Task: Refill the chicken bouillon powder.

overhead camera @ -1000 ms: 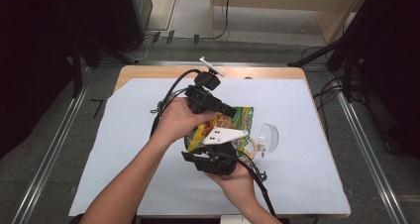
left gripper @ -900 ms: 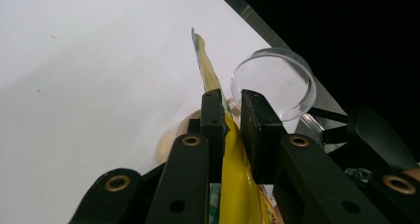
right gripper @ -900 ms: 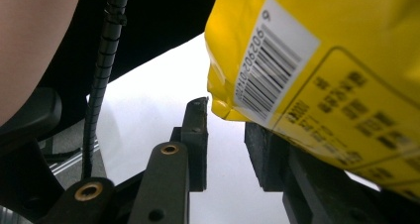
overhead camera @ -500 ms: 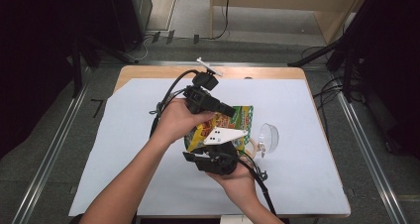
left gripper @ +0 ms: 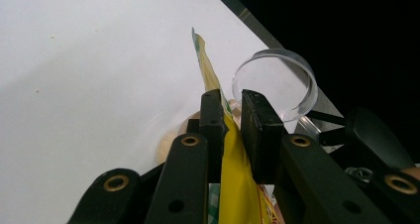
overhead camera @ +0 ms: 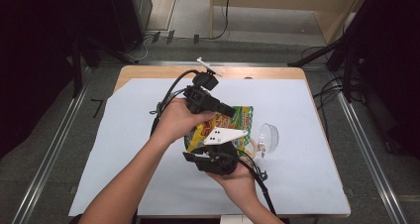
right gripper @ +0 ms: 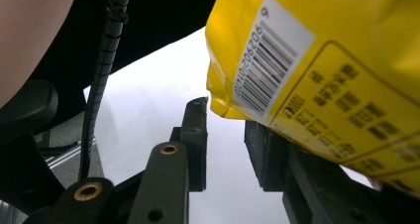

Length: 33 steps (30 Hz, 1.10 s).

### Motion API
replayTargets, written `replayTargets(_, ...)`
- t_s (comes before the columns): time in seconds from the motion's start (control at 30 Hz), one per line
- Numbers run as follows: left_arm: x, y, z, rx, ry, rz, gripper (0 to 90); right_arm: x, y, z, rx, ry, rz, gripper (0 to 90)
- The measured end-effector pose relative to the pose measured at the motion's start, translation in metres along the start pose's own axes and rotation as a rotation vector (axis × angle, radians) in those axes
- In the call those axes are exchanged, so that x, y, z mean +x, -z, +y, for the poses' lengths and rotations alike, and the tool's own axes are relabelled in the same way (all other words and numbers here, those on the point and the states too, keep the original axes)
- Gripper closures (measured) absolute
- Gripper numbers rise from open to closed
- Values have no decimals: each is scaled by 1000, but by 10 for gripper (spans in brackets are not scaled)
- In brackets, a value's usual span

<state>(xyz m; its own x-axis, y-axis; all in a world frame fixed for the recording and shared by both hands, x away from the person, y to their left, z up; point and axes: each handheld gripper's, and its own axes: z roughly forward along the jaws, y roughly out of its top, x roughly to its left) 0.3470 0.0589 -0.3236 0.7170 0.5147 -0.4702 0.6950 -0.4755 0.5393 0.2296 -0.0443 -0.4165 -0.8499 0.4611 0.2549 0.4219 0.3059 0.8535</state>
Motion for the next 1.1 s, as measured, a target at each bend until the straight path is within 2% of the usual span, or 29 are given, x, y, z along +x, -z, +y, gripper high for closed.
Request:
replayTargets(0.63,-4,2,-1,-2,-15,16,798,2,0,0,-9,-5,0,720)
replayTargets(0.83,-6,3,-2,-18,-33,44,797,3,-1,1,-8,3,-15,699)
replayTargets(1.1,-5,1,2,-12,-21,49,797,-1,0,2,-14,-13,-6,697)
